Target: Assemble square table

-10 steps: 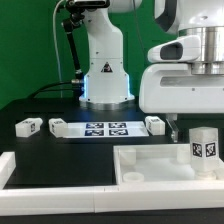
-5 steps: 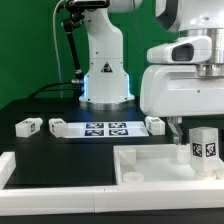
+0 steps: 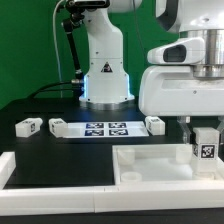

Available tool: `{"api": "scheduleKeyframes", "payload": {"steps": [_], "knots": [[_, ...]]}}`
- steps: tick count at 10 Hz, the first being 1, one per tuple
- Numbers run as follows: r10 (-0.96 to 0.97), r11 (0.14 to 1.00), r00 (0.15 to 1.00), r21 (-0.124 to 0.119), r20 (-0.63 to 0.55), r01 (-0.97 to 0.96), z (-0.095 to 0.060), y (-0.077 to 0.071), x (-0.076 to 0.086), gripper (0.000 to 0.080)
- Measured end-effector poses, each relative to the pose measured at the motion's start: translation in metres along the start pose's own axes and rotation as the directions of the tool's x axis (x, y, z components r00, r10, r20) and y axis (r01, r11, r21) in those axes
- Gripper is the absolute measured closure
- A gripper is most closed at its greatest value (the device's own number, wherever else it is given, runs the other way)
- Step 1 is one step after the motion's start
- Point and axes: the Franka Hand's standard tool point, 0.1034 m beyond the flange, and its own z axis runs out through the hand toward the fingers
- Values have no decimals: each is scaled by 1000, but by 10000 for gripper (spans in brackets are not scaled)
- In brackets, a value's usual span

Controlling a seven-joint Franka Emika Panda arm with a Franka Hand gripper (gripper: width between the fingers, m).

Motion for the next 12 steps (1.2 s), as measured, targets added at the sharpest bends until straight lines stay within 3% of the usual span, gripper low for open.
{"api": "scheduleKeyframes", "payload": {"steps": [2,5,6,7,9,10,12], "knots": [[105,994,994,0,1,-105,0,0,0,510],[459,888,888,9,17,-460,1,-2,4,510],[604,797,797,16,31,-604,2,-3,5,509],[725,688,687,5,40,-726,2,-11,4,509],[928,368,367,-3,71,-930,4,-19,6,509],[966,247,246,-3,83,-969,4,-18,9,509],[987,109,108,-3,123,-994,4,-15,10,509]]}}
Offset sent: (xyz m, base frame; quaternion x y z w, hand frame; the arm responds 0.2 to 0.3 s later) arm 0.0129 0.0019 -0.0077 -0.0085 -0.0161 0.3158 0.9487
